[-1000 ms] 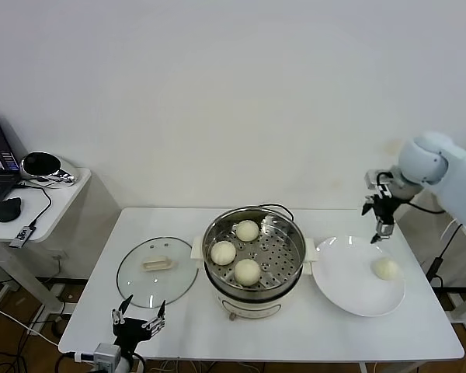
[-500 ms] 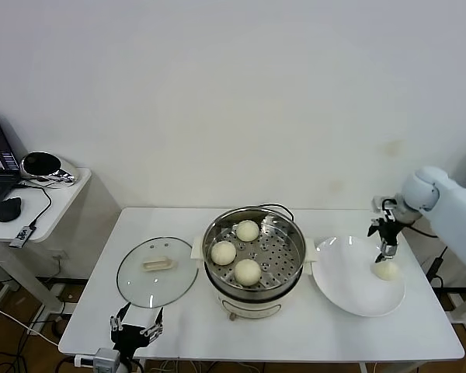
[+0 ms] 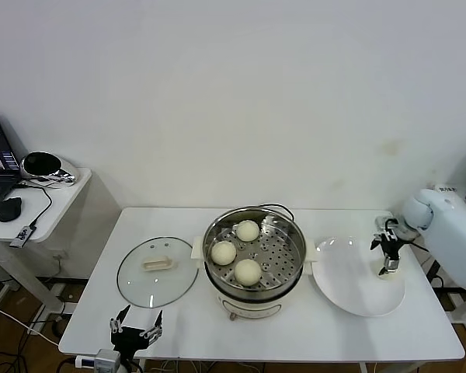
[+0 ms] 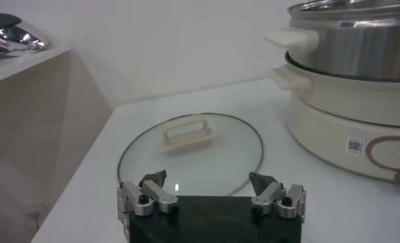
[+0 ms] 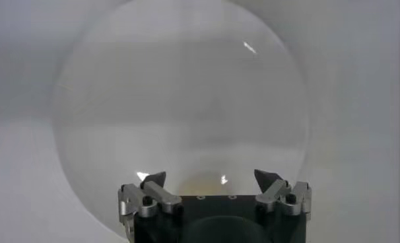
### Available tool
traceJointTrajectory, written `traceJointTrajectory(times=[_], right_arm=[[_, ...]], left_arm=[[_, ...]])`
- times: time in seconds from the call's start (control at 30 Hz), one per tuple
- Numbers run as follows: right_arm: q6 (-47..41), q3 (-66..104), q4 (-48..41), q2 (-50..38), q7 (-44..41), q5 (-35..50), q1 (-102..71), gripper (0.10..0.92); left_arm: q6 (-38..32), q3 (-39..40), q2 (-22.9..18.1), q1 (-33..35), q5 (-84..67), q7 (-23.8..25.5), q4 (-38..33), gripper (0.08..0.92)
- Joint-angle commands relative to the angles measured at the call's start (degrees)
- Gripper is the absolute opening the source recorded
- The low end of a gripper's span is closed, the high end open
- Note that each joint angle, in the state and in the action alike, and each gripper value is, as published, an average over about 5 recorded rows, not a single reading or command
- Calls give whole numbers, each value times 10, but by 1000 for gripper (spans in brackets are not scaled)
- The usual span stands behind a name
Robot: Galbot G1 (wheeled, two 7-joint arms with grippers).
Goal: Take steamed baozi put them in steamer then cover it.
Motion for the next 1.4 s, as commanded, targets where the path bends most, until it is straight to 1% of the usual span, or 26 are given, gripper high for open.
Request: traceJointTrajectory(times=[0.03, 0.43, 1.03, 1.2, 1.4], right_arm=[[28, 29, -34, 12, 15, -40, -21, 823], [35, 36, -42, 12, 16, -67, -24, 823], [35, 43, -49, 16, 20, -79, -27, 822], [33, 45, -50, 19, 23, -76, -29, 789], [30, 47, -50, 22, 27, -75, -31, 668]], left_arm=[[0, 0, 0, 0, 0, 0, 2, 823], [0, -1, 0, -3, -1, 1, 5, 823], [0, 1, -1, -3, -1, 0, 7, 823], [0, 1, -1, -3, -1, 0, 7, 823], [0, 0, 0, -3, -1, 0, 7, 823]])
